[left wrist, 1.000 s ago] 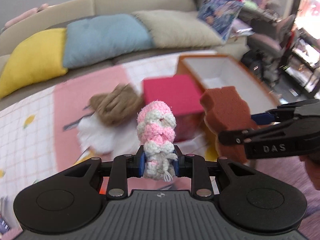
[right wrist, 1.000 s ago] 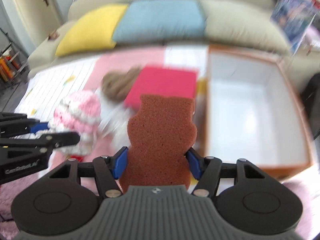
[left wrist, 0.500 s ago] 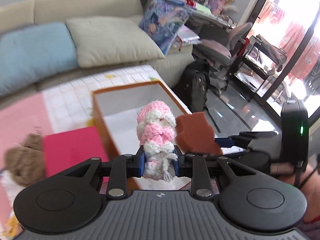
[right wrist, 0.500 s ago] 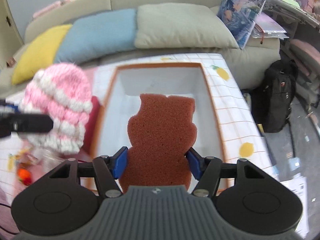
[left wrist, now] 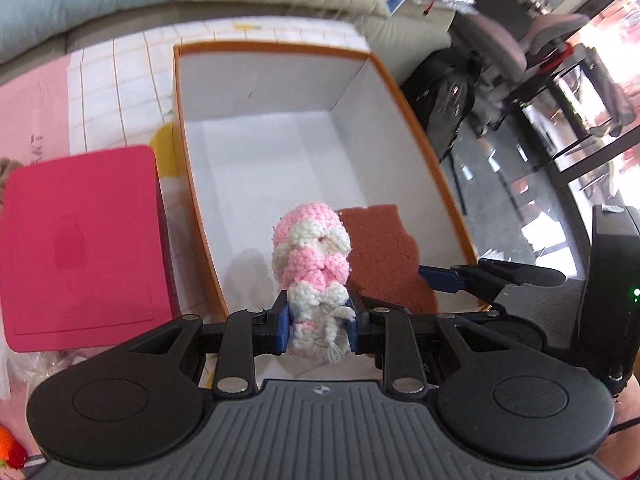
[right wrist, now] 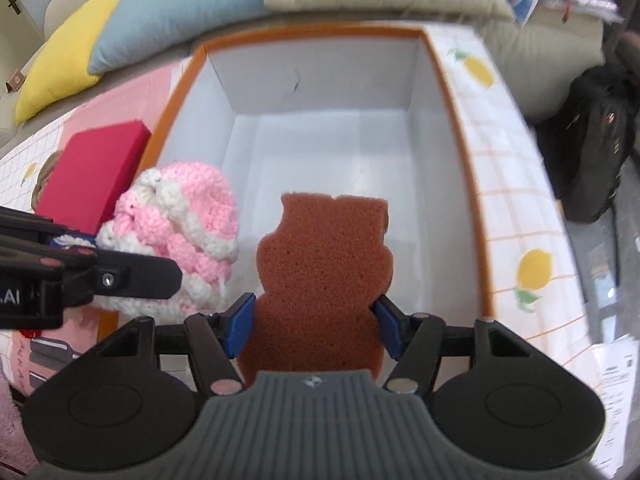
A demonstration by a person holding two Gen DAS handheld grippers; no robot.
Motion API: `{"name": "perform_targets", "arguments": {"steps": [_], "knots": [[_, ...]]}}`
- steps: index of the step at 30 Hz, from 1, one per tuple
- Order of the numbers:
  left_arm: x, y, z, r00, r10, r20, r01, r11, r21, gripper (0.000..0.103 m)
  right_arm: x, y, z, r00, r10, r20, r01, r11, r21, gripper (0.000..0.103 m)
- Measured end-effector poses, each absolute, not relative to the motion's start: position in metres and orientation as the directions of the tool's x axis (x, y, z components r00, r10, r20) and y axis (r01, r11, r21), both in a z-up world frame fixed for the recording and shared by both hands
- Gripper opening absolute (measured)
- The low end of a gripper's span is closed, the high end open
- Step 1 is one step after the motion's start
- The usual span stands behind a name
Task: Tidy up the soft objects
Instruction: 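Carry the sponge and doll into the orange box and open both tools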
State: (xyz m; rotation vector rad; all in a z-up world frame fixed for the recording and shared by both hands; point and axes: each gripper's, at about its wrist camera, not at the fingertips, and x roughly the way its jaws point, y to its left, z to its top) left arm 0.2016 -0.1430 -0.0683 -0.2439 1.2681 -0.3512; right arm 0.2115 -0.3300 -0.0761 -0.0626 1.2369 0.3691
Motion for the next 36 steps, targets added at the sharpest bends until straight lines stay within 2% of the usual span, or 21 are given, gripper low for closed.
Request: {"name": "perform_targets", "arguments": {"steps": [13, 15, 20, 25, 30, 36], "knots": [[0.197, -0.141, -0.073, 0.223, -0.344, -0.912, 0.1, 0.939, -0.33, 0.039, 0.215, -0.313, -0.1, 0.185, 0.294, -0.938, -0.384, 0.9, 0.207, 0.069], [0.196, -0.138, -0.069, 0.237, -0.354, -0.905, 0.1, 0.935, -0.34, 0.049, 0.216, -0.312, -0.101, 0.178, 0.293, -0.939, -0.379, 0.901, 0.21, 0.073], [0.187, -0.121, -0.053, 0.301, -0.383, -0.873, 0.106, 0.923, -0.369, 0.049, 0.216, -0.315, -0.101, 0.158, 0.318, -0.935, -0.351, 0.903, 0.248, 0.078], [0.164, -0.103, -0.035, 0.387, -0.359, -0.849, 0.158, 0.933, -0.322, 0.047, 0.207, -0.321, -0.098, 0.136, 0.366, -0.921, -0.316, 0.897, 0.309, 0.073], [0.133, -0.085, -0.026, 0.455, -0.338, -0.824, 0.215, 0.94, -0.267, 0.047, 0.188, -0.32, -0.075, 0.232, 0.336, -0.913, -0.28, 0.922, 0.268, 0.073], [0.09, -0.06, -0.021, 0.544, -0.332, -0.77, 0.262, 0.94, -0.22, 0.047, 0.15, -0.307, -0.03, 0.406, 0.324, -0.855, -0.254, 0.938, 0.235, 0.072]]}}
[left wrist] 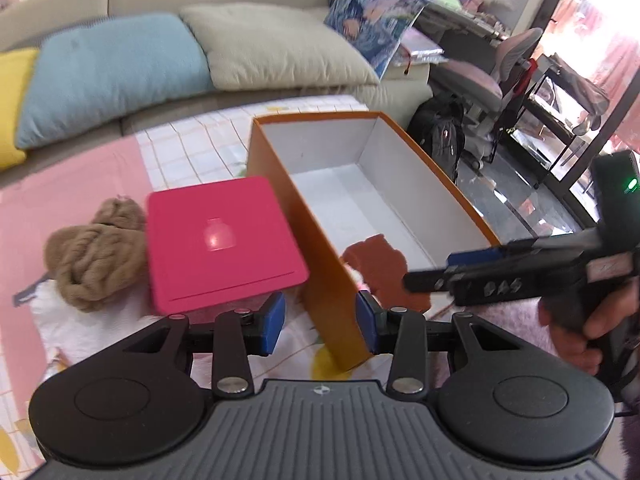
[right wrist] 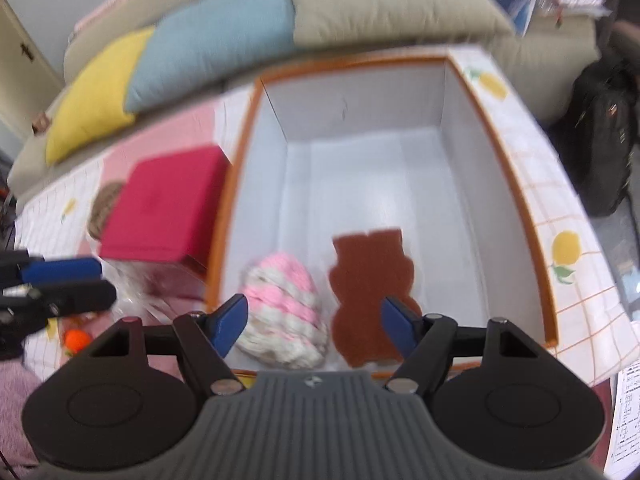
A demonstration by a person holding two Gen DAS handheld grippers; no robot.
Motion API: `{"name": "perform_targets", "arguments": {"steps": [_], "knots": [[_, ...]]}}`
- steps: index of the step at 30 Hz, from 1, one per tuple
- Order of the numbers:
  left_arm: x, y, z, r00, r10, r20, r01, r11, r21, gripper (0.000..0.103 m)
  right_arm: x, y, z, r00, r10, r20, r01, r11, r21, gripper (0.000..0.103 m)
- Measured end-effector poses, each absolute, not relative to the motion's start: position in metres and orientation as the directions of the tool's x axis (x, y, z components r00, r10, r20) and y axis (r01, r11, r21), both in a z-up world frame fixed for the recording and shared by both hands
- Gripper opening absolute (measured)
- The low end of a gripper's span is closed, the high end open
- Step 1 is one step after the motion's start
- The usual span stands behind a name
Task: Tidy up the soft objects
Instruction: 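Withdraw both open tools from the box back over the bed, then grasp the silver snack bag with the left tool while the right tool grasps the white plastic bundle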
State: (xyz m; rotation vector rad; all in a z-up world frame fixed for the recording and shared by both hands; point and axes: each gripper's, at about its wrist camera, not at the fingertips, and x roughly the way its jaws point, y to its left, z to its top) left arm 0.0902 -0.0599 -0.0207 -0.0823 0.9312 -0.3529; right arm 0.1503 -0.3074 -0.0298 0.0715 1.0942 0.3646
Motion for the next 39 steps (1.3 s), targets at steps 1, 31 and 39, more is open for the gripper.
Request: {"name": "perform_targets", "arguments": {"steps": [1, 31, 39], "knots": [[0.084, -0.056, -0.02, 0.557, -0.325, -0.764, 0.263, 0.942, -0.209, 0.047, 0.143, -0.303, -0.023, 0.435, 0.32, -0.841, -0.247, 0.941, 0.23, 0.072], [0.032, 0.081, -0.099, 0.545, 0.099, -0.833, 0.118, 0.974, 0.194, 0.055, 0.081, -0.098, -0.073, 0.408, 0.355, -0.841, -0.556, 0.827, 0.08, 0.069], [0.05, 0.073, -0.133, 0.474, 0.183, -0.861, 0.173, 0.94, 0.295, 0.055, 0.093, -0.074, -0.103, 0.385, 0.316, -0.867, -0.607, 0.794, 0.02, 0.071]]}}
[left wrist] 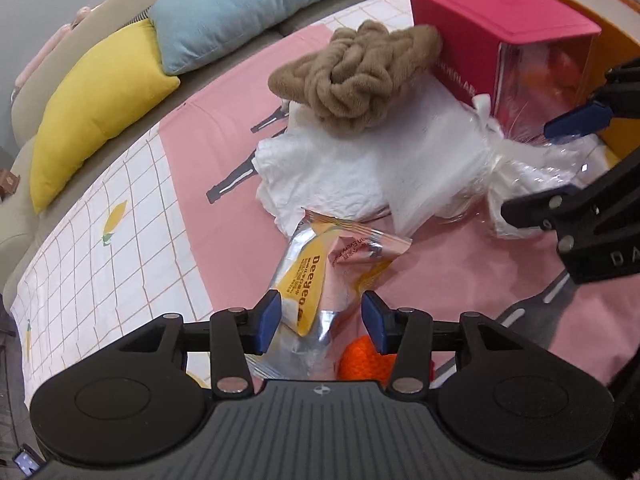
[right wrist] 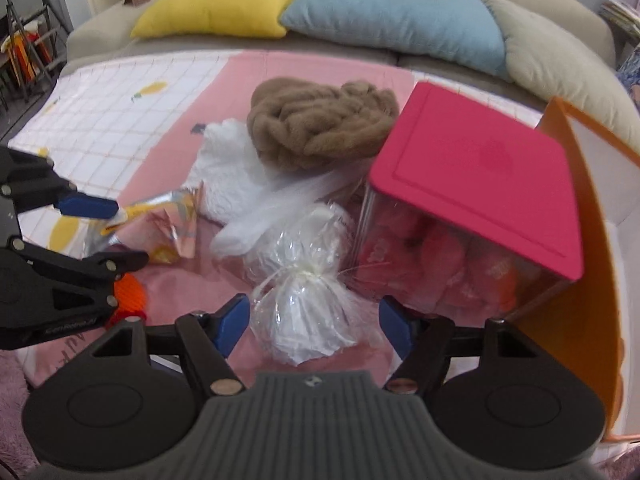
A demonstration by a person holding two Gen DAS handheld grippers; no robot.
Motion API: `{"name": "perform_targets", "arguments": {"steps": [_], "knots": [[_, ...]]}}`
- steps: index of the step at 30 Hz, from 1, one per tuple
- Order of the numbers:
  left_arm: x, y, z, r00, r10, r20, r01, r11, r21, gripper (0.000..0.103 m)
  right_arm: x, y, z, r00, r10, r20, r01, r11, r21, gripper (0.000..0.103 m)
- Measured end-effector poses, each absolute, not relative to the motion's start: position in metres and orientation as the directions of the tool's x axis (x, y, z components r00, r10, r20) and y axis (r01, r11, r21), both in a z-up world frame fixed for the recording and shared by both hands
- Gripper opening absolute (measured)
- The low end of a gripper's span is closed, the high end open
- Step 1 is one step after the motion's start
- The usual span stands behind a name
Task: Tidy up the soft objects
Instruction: 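Grasp the silver snack bag with the left tool while the right tool grasps the white plastic bundle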
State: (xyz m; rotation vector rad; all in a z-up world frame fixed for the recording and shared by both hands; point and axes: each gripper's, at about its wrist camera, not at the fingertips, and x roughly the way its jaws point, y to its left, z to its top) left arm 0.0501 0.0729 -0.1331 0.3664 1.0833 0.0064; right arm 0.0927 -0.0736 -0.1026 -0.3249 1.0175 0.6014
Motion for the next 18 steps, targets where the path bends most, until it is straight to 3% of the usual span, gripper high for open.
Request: {"name": "perform_targets", "arguments": {"steps": [5, 10, 13, 18], "knots": [[0.058, 0.071, -0.143, 0.446, 0.207, -0.871, 0.194, 0.927, 0.32, 0.056, 0.094, -0.071, -0.116, 0.363, 0.308, -0.88, -0.623, 0.782, 0.017, 0.068], [0.065, 0.066, -0.153, 0.435, 0.215, -0.874, 0.223, 0.915, 0.336, 0.055, 0.093, -0.072, -0.124, 0.333, 0.317, -0.888, -0.637, 0.77, 0.035, 0.053], [0.064, 0.062, -0.155, 0.444, 0.234, -0.865, 0.23, 0.903, 0.363, 0.049, 0.091, -0.073, -0.124, 0.324, 0.327, -0.888, -0.651, 0.758, 0.042, 0.046], [0.059, 0.06, -0.15, 0.48, 0.237, -0.845, 0.232, 0.894, 0.383, 0.029, 0.088, -0.079, -0.117, 0.314, 0.34, -0.886, -0.655, 0.753, 0.057, 0.039]]}}
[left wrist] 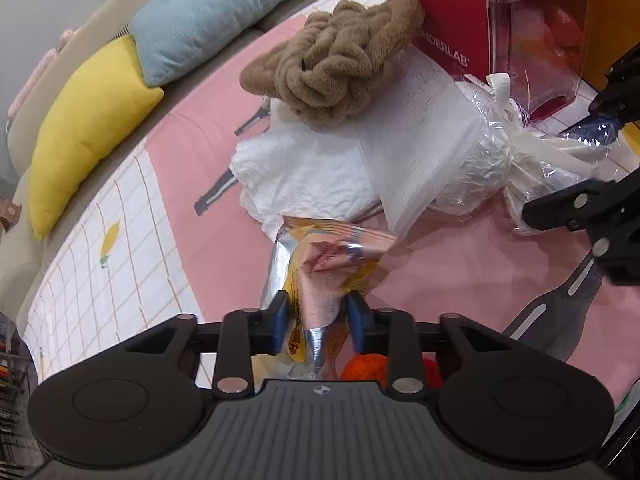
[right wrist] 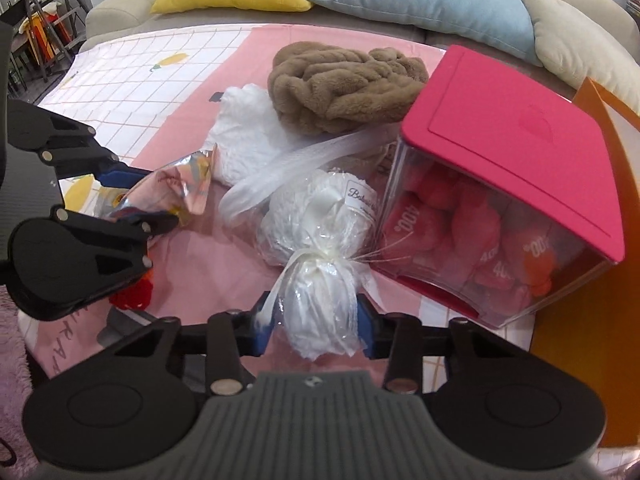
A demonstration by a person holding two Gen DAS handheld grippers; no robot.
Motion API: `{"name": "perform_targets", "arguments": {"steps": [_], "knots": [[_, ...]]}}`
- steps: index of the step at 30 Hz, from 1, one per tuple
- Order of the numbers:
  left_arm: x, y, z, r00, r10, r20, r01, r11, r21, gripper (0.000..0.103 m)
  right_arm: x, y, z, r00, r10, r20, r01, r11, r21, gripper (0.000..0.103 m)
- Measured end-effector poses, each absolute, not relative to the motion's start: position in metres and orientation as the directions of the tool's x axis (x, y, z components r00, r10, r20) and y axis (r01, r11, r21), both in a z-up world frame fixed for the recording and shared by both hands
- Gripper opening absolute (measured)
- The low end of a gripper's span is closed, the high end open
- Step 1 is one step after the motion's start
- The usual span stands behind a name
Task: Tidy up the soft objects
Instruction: 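Grasp the silver snack bag with the left tool while the right tool grasps the white plastic bundle, then carry the snack bag and plastic bundle into the orange box and release them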
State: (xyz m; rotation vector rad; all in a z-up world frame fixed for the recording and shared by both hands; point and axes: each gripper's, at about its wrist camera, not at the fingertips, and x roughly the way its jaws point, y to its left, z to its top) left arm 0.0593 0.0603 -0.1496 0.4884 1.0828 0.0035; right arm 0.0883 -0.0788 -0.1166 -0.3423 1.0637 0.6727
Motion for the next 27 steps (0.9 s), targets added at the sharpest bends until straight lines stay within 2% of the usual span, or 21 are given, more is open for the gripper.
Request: {"name": "perform_targets", "arguments": {"steps": [7, 14, 20, 27], "knots": [[0.048, 0.066, -0.125, 0.543, 0.246, -0.803, 0.162, 0.908, 0.387, 0.022, 0.08, -0.09, -0.1, 0.299, 0.343, -0.89, -0.653, 0.754, 0.072, 0.036], [0.029, 0.06, -0.076, 0.598, 0.186, -0.779, 0.072, 0.956, 0.284, 0.022, 0.072, -0.109, -0.077, 0.289, 0.351, -0.891, -0.632, 0.769, 0.098, 0.036], [0.013, 0.062, -0.034, 0.648, 0.091, -0.756, -0.033, 0.995, 0.092, 0.021, 0.065, -0.132, -0.047, 0.316, 0.379, -0.87, -0.619, 0.777, 0.114, 0.036], [0.015, 0.063, -0.006, 0.669, -0.041, -0.742, -0.055, 0.993, -0.105, 0.021, 0.06, -0.163, -0.008, 0.387, 0.414, -0.824, -0.581, 0.803, 0.131, 0.036]]}}
